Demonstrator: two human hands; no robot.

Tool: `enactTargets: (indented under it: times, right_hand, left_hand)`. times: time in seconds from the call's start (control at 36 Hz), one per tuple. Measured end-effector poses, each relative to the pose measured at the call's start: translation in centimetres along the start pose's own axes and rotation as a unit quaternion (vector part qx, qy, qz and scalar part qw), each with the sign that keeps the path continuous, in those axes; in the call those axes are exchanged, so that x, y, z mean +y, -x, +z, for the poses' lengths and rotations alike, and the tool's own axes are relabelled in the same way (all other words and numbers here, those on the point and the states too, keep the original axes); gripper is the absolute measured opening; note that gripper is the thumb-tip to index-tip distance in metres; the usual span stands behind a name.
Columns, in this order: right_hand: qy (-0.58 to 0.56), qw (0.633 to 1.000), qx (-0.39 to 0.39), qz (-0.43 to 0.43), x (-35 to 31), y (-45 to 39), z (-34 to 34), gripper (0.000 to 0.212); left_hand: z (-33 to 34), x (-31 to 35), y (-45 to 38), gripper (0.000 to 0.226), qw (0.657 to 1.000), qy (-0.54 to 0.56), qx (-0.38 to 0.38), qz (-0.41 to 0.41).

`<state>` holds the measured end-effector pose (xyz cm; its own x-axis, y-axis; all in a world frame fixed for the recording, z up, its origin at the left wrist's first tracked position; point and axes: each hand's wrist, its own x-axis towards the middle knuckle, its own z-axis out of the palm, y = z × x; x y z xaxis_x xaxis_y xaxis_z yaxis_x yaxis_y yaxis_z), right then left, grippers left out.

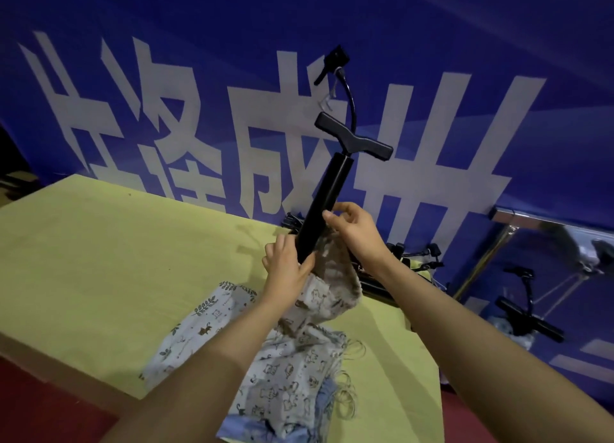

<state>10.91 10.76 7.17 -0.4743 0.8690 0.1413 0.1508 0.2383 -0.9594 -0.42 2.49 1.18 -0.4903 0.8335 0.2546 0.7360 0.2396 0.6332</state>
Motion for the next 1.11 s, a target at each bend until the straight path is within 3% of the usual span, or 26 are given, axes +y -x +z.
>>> enactTargets:
  times: [0.08,0.22,0.36,0.44,0.61,0.78,0.94,1.03,1.11]
  right_hand:
    - [-0.004,1.000,0.013,-0.002,-0.6,-0.5,0.4,0.052]
    - [-0.002,1.000,0.001,-0.014,-0.9,-0.5,0.6,0.026]
    - [0.020,0.999,0.025,-0.022,0.2,0.2,0.9,0.012]
    - [0.031,0.999,0.024,-0.015,0.9,0.4,1.1,0.015]
    - [0.098,0.995,0.017,-0.015,2.4,1.0,1.2,0.029]
    - [0.196,0.980,0.029,-0.021,4.0,1.2,2.4,0.049]
    - [0.332,0.942,0.030,-0.043,4.2,1.4,3.4,0.054]
    - [0.374,0.926,0.009,-0.048,4.4,1.5,3.8,0.054]
    - [0.400,0.915,-0.011,-0.053,4.9,1.4,4.0,0.058]
  left_hand:
    - [0.1,-0.1,0.3,0.032,1.000,0.001,-0.007,0.010]
    - [0.0,-0.6,0.0,0.042,0.999,-0.025,-0.025,0.022]
    - [-0.5,-1.0,-0.6,0.072,0.985,-0.124,-0.118,0.028]
    - [-0.4,-1.7,-0.3,0.076,0.981,-0.078,-0.175,0.021]
    - [-1.6,-1.6,-0.3,0.063,0.996,0.012,-0.084,0.012]
    - [-2.7,-0.6,-0.1,0.058,0.999,0.006,-0.014,0.046]
    - [-2.9,-0.2,-0.3,0.094,0.993,-0.025,0.011,0.119]
    - [-2.8,-0.1,-0.6,0.114,0.991,-0.070,0.005,0.117]
    - [-2.8,0.1,-0.6,0.121,0.990,-0.096,-0.001,0.101]
